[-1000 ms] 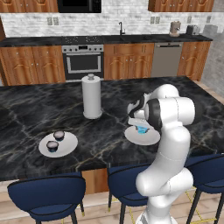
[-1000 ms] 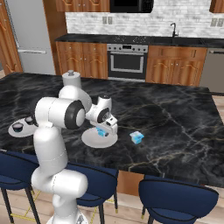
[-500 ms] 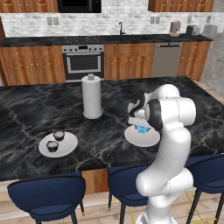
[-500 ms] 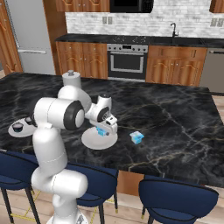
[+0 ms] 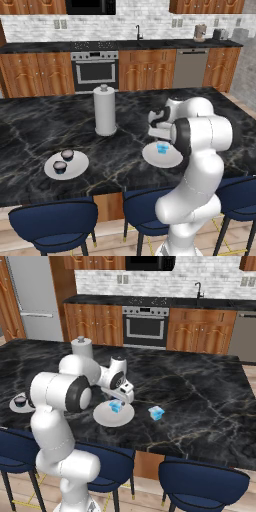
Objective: Place two yogurt containers on each plate.
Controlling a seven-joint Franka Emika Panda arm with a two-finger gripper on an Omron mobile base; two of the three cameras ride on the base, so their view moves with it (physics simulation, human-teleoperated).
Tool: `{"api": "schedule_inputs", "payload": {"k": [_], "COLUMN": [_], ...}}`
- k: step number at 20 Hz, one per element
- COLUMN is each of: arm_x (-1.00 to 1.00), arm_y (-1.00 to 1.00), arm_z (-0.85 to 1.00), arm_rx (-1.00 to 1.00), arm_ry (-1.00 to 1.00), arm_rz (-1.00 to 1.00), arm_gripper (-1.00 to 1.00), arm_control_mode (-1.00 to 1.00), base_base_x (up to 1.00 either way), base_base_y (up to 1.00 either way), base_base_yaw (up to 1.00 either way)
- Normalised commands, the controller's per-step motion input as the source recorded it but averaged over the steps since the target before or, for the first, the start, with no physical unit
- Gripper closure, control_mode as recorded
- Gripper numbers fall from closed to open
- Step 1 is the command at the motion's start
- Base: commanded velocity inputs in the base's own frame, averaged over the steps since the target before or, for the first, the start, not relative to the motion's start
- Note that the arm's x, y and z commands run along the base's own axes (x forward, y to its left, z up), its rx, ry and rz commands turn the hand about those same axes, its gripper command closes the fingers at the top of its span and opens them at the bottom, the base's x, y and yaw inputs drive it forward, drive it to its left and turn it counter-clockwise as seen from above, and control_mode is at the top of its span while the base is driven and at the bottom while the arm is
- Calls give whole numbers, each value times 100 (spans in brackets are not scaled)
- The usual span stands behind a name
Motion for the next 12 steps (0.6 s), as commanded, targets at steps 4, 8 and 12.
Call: {"api": "schedule_inputs", "payload": {"k": [4,8,12], "arm_x": [-26,-23,-2], "arm_y": [-36,-66,-74], "arm_z": [30,16,13], "arm_rx": [-4,-12,-10], "arm_ry": [0,0,0], "arm_rz": [-1,-3,-9], "arm_gripper": [-100,-100,-100], "arm_control_mode": [-100,-100,-100], "base_base_x": [0,0,0], "base_base_y": [0,0,0], "base_base_yaw": [0,0,0]}}
